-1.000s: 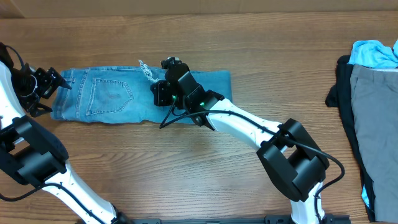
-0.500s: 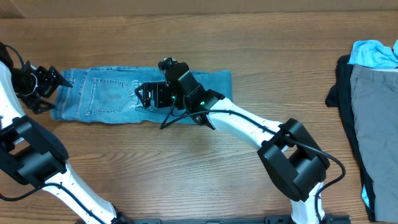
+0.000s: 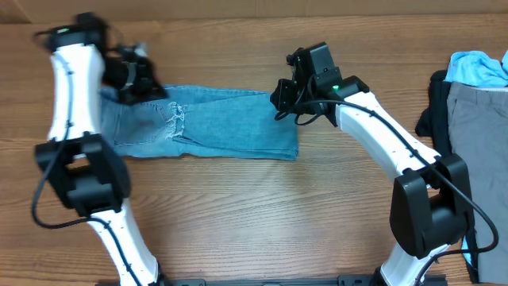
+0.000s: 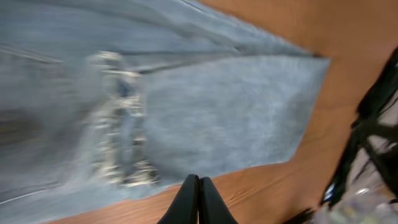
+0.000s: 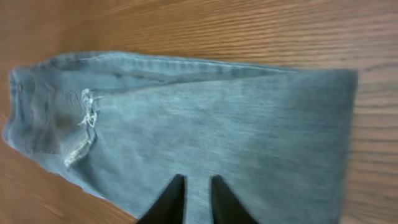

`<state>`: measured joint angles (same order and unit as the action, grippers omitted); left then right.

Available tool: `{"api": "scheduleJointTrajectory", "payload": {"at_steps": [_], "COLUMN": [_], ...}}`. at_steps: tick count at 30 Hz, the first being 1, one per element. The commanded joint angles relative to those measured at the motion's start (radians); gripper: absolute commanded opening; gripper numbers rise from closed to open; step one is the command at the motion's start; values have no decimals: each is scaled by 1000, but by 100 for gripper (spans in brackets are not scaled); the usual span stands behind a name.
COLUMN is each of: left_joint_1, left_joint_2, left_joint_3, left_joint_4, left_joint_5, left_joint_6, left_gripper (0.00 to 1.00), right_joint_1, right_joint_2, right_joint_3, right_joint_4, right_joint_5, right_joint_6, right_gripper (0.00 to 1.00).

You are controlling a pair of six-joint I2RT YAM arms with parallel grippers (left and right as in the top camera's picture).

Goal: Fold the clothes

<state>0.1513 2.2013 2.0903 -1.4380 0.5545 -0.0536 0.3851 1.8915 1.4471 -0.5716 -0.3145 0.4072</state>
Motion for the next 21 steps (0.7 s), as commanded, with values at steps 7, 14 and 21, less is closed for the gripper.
{"api": "scheduleJointTrajectory", "payload": {"at_steps": [7, 14, 21], "left_joint_1": [-139, -101, -116], "left_joint_2": [27, 29, 56], "left_joint_3": [18, 17, -38], "left_joint_4": [-48, -106, -69], "left_joint_5": [-188, -301, -338], "left_joint_6": [-119, -255, -272], "left_gripper": [4, 71, 79], "right_joint_1": [-29, -88, -175], "right_joint_2": [-17, -17, -17], "right_joint_3": [-25, -27, -27], "right_joint_4": [-55, -190, -282], "right_joint_5": [98, 132, 161], "right_joint_6": [-84, -101, -107], "right_gripper": [4, 37, 43]}}
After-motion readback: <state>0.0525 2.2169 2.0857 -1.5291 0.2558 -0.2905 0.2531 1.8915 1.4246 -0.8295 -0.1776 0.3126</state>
